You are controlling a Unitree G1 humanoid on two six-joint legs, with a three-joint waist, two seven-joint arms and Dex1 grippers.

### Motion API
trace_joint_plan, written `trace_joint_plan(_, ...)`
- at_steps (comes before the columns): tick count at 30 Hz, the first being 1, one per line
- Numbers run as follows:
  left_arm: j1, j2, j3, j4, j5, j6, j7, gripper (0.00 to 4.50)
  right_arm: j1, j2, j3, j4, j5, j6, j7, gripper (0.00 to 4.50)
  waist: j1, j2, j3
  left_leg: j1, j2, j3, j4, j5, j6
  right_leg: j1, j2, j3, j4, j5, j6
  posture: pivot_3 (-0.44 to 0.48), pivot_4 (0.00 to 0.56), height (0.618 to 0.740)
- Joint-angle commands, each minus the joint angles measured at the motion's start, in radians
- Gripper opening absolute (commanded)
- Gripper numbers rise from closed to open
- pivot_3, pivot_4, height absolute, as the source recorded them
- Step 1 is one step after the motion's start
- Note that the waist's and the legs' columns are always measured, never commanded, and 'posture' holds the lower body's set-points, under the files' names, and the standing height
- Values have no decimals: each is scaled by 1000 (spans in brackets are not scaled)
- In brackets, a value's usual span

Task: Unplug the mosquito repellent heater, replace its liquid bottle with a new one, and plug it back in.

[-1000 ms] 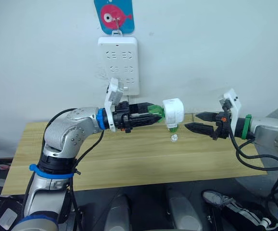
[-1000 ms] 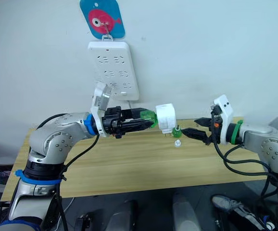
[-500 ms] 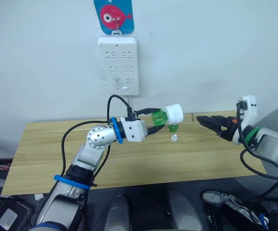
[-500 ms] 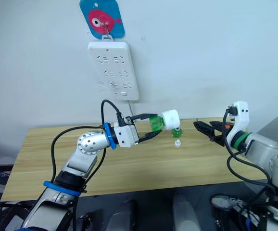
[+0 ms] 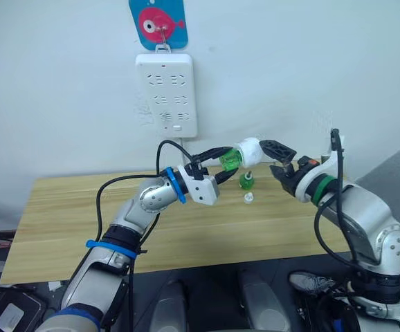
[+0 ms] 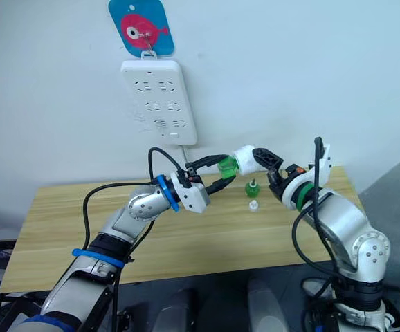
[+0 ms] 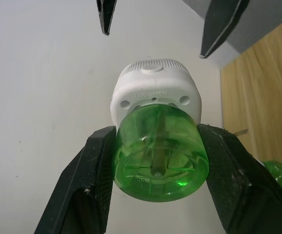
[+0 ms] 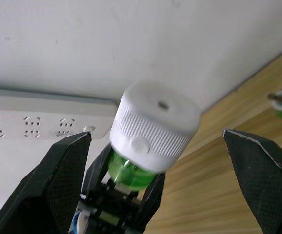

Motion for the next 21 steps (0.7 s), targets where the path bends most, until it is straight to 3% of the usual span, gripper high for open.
trace_joint_plan(1,-17,-8,-7,-20,-2,-24,36,2285,-18,9,33,-47,16,-74,-19,4500,-3,0,0,0,0,0,0,0,0,0,0,0,0,0,0,-208,219,725)
trace_joint_plan(21,0,4,-30,-52,-2,-37,59,2285,-86,112,111,53,-153,-149,65,4500,-5,1,0,0,0,0,0,0,0,0,0,0,1,0,0,-193,221,725)
